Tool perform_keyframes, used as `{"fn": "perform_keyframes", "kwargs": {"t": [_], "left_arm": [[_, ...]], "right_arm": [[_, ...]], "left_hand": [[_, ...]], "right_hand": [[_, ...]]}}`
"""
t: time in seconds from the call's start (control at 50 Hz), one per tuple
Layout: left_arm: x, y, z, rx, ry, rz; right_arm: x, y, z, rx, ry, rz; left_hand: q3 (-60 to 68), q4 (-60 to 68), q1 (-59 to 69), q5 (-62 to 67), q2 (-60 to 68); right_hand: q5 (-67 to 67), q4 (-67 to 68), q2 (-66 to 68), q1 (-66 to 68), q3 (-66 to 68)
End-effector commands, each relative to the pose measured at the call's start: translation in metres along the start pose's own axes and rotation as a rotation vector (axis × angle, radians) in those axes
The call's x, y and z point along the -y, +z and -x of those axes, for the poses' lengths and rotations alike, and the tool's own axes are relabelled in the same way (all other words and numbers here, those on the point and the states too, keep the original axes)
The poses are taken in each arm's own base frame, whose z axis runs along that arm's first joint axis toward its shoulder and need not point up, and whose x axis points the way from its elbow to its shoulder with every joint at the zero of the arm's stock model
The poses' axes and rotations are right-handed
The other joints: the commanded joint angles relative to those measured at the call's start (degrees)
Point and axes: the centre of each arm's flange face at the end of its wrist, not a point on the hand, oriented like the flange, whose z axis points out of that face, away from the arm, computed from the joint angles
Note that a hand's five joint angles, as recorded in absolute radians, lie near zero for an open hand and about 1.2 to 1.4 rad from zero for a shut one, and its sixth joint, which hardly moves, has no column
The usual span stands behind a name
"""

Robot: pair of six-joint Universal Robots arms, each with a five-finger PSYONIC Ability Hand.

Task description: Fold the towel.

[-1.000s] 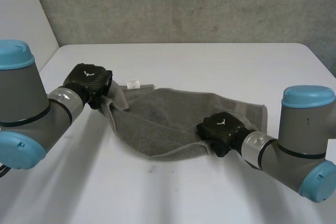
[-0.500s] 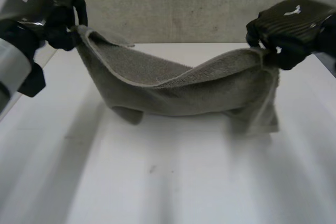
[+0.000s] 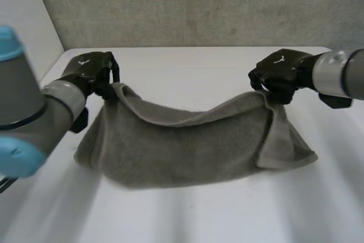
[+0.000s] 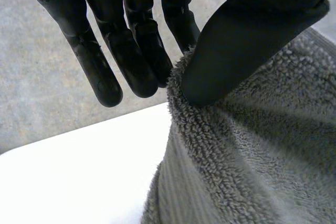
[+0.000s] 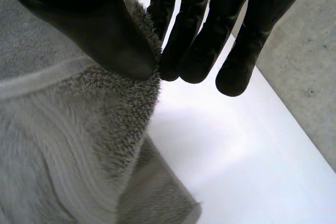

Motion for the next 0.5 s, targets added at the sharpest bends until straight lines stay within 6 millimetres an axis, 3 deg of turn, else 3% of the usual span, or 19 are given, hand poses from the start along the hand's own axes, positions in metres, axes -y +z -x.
{"fn": "perform_keyframes", "kwargs": {"t": [0.02,0.06,0.2,0.26,0.3,0.36,0.42,0.48,0.5], "left_arm": [[0.07,0.043,0.004,0.051,-0.108,-0.277],[0.106,0.041,0.009,0.091,-0.177,-0.416],[0.139,0.022,0.018,0.166,-0.259,-0.543],[0.129,0.017,0.02,0.179,-0.258,-0.508],[0.107,0.015,0.024,0.197,-0.252,-0.438],[0.095,0.011,0.025,0.206,-0.25,-0.401],[0.048,0.007,0.032,0.238,-0.239,-0.265],[0.031,0.005,0.032,0.243,-0.241,-0.218],[0.013,0.003,0.034,0.252,-0.244,-0.171]], "right_arm": [[0.054,0.021,-0.06,-0.36,-0.181,-0.295],[0.081,0.009,-0.077,-0.469,-0.229,-0.441],[0.114,-0.02,-0.086,-0.534,-0.249,-0.607],[0.115,-0.024,-0.081,-0.488,-0.251,-0.618],[0.103,-0.018,-0.072,-0.4,-0.232,-0.566],[0.096,-0.013,-0.065,-0.35,-0.216,-0.531],[0.064,0.005,-0.046,-0.225,-0.193,-0.381],[0.049,0.015,-0.038,-0.175,-0.201,-0.313],[0.032,0.023,-0.027,-0.119,-0.213,-0.241]], "left_hand": [[10.3,10.2,12.1,11.2,10.2],[10.3,10.2,12.1,11.2,10.2],[10.3,10.2,12.1,11.2,10.2],[10.3,10.2,12.1,11.2,10.2],[10.3,10.2,12.1,11.2,10.2],[10.3,10.2,12.1,11.2,10.2],[10.3,10.2,12.1,11.2,10.2],[10.3,10.2,12.1,11.2,10.2],[10.3,10.2,12.1,11.2,10.2]], "right_hand": [[3.1,3.2,4.3,4.0,3.6],[3.1,3.2,4.3,4.0,3.6],[3.1,3.2,4.3,4.0,3.6],[3.1,3.2,4.3,4.0,3.6],[3.1,3.2,4.3,4.0,3.6],[3.1,3.2,4.3,4.0,3.6],[3.1,3.2,4.3,4.0,3.6],[3.1,3.2,4.3,4.0,3.6],[3.1,3.2,4.3,4.0,3.6]]}}
